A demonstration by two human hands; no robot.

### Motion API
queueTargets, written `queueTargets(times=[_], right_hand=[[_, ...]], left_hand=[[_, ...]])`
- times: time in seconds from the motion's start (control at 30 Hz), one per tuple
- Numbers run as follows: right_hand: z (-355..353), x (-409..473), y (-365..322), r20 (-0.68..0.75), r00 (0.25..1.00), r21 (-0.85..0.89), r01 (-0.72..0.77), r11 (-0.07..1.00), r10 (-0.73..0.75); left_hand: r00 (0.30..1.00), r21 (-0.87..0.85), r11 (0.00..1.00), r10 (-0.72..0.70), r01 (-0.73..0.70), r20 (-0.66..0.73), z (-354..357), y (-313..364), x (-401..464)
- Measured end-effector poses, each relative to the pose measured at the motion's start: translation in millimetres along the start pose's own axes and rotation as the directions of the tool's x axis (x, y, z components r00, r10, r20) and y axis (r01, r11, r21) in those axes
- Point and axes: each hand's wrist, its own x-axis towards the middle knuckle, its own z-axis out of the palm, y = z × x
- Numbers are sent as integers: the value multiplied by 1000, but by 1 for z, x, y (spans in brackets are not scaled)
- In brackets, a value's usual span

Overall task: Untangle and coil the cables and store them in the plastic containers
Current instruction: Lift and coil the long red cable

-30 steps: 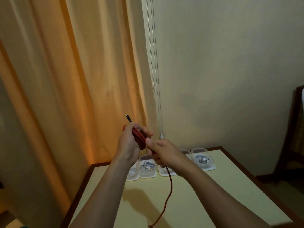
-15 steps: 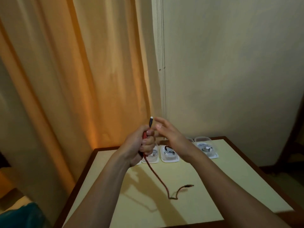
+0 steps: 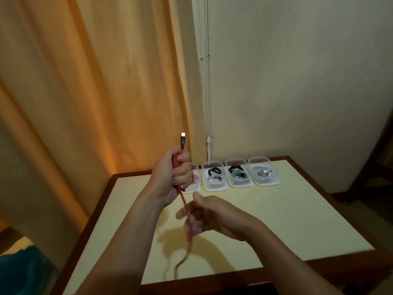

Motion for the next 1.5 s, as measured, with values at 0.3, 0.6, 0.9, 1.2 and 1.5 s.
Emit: queueTargets(times=[0.3, 0.6, 0.9, 1.2, 1.5], right_hand=[[-38, 15, -24, -220, 972, -166, 40, 985, -76], [-34, 9, -99, -249, 963, -553, -229, 801, 104], [-18, -2, -109, -340, 937, -688, -187, 702, -84], [-2, -14, -66, -408, 884, -593, -66, 802, -229], [-15, 5, -66, -116, 983, -251, 107, 962, -140]], left_hand=[[745, -35, 918, -299, 396, 596, -9, 14, -13], [690, 340, 778, -627, 529, 362, -17, -1, -20], [871, 387, 789, -483, 477, -89, -11, -17, -22], [969, 374, 895, -242, 242, -47, -18, -21, -25], [888, 396, 909, -284, 130, 362, -11, -22, -25]])
